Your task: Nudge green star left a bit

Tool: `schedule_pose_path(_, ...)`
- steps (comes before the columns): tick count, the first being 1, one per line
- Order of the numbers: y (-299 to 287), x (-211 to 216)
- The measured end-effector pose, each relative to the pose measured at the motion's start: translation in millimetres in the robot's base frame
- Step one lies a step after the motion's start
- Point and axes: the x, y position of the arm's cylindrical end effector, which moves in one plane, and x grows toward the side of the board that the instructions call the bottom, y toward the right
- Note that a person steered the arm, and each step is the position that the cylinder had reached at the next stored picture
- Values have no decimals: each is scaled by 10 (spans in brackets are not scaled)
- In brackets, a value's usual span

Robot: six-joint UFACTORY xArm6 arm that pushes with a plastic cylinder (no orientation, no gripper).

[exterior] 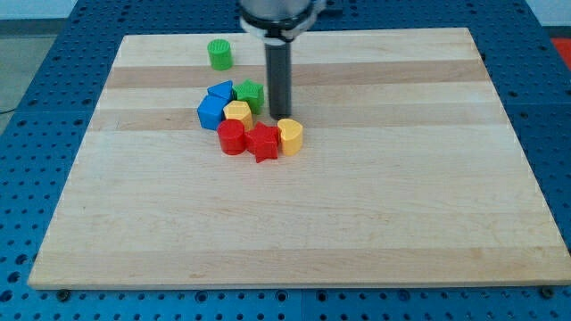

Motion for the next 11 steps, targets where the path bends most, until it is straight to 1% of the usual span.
schedule_pose_path(1, -285, -42)
schedule_pose_path(3, -380, -547)
schedule_pose_path(4, -231, -552)
schedule_pose_path(5, 165, -587)
schedule_pose_path(6, 154, -674)
schedule_pose_path(8, -59, -831)
schedule_pose_path(10, -394, -831)
schedule_pose_path(11, -417, -831)
